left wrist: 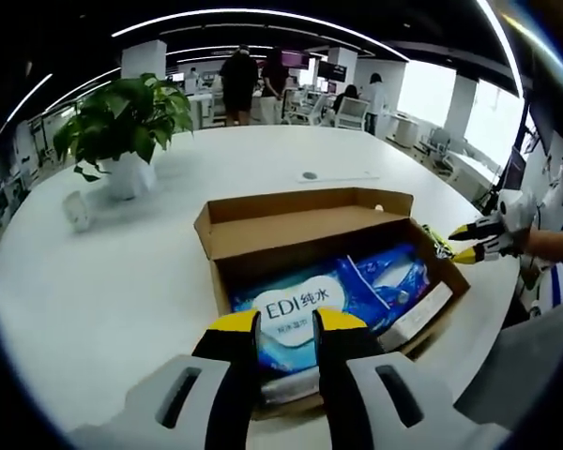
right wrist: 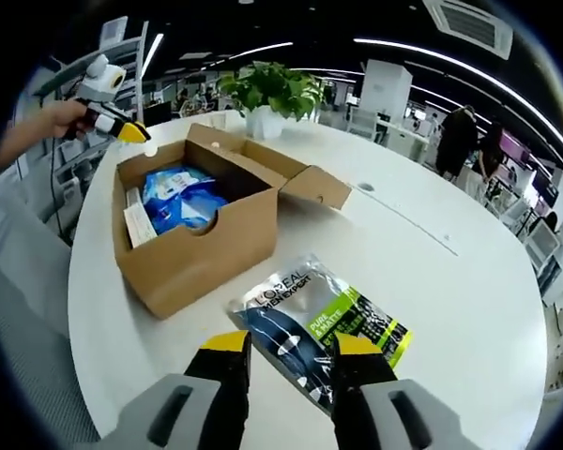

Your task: Operate the shoe box by opening the lid, removing the specified soft item, and placing it in the target area until the item is outside and the box remains undamaged.

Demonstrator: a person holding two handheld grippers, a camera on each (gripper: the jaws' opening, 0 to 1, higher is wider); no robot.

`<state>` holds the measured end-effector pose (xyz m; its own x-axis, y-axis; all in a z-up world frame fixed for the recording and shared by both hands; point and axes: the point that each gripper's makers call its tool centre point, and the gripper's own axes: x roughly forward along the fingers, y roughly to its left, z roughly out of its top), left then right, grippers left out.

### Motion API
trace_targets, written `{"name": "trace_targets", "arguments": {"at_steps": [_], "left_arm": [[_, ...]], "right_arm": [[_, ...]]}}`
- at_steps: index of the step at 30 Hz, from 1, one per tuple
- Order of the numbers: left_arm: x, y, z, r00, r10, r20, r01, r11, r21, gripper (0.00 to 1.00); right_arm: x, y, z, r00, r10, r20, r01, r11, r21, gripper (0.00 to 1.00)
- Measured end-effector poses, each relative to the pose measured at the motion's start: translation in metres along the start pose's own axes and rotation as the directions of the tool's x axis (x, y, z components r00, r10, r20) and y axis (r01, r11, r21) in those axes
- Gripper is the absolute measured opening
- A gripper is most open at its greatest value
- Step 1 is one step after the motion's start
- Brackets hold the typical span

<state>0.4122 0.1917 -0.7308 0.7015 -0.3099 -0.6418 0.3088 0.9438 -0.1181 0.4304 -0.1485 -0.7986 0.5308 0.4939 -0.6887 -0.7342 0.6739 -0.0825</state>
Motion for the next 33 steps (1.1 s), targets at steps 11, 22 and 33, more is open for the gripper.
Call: {"name": "trace_targets", "arguments": {"at_steps": [11,22,33], "left_arm": [[-0.010,0.017,-0.014,0.999,0.053,-0.014,-0.053,0.999,-0.006,0.23],[-0.014,0.032,-0.036,0.993,0.105,-0.054,-0.107,0.994,-0.024,0.20],[-0.010,0.036,-0.054,0.989,0.117,-0.087,-0.122,0.991,-0.055,0.14]], "right_arm": [[0.001,0.016,0.037,0.997,0.039,0.066,-0.041,0.999,0.025,0.33],[0.006,0.037,0.078,0.987,0.088,0.131,-0.088,0.996,-0.002,0.33],[0.022,0.062,0.101,0.978,0.143,0.149,-0.141,0.990,-0.021,0.33]]}}
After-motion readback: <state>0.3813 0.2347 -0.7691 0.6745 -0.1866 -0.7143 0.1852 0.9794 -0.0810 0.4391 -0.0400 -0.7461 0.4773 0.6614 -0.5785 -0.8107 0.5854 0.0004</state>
